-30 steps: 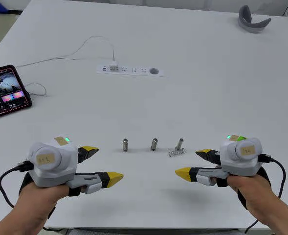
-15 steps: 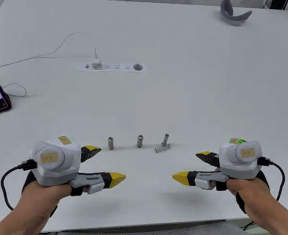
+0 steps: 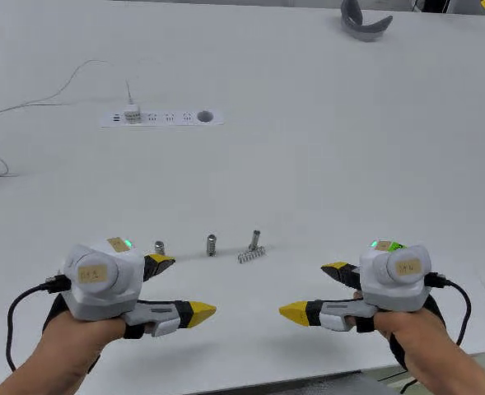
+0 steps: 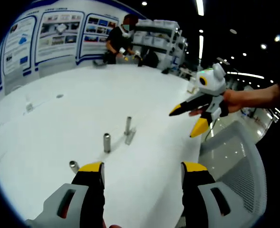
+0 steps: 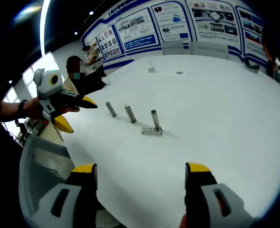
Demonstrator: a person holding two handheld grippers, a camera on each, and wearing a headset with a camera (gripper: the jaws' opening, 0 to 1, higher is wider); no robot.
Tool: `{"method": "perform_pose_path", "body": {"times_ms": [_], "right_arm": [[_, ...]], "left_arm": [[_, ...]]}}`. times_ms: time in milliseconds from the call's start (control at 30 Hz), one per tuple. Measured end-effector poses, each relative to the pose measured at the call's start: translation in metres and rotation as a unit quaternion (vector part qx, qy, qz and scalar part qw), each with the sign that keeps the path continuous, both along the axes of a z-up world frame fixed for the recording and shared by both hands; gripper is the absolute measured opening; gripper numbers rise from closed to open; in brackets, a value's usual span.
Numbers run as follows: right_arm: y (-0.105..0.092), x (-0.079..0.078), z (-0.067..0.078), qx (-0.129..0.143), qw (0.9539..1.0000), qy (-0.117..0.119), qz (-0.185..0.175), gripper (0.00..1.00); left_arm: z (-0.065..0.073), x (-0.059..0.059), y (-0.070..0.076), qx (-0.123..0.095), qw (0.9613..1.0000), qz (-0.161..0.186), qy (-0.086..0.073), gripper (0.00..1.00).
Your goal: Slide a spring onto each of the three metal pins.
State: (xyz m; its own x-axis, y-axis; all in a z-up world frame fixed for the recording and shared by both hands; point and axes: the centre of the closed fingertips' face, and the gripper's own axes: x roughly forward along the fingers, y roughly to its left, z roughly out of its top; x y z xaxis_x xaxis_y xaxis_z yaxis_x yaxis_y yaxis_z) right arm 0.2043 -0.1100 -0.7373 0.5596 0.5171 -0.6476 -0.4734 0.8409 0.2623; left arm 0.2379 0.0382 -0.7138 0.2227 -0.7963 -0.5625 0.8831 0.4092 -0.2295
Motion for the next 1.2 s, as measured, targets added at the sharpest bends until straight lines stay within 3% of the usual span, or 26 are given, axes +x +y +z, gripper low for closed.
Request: {"method": "perform_pose_path", "body": {"times_ms": [533, 1200], "right_arm": [[-0.005, -0.001, 0.004, 0.004, 1.0000, -0.002, -0.002, 0.78], [-0.017, -0.010, 0.004, 0.006, 1.0000, 0.004, -0.003, 0.79]], "left_arm": [[-0.018, 0.002, -0.046, 0.012, 0.9990, -0.044, 0.005, 0.65], [-0.049, 0.017, -0.094, 0.034, 0.9989, -0.030, 0.010, 0.64]]}}
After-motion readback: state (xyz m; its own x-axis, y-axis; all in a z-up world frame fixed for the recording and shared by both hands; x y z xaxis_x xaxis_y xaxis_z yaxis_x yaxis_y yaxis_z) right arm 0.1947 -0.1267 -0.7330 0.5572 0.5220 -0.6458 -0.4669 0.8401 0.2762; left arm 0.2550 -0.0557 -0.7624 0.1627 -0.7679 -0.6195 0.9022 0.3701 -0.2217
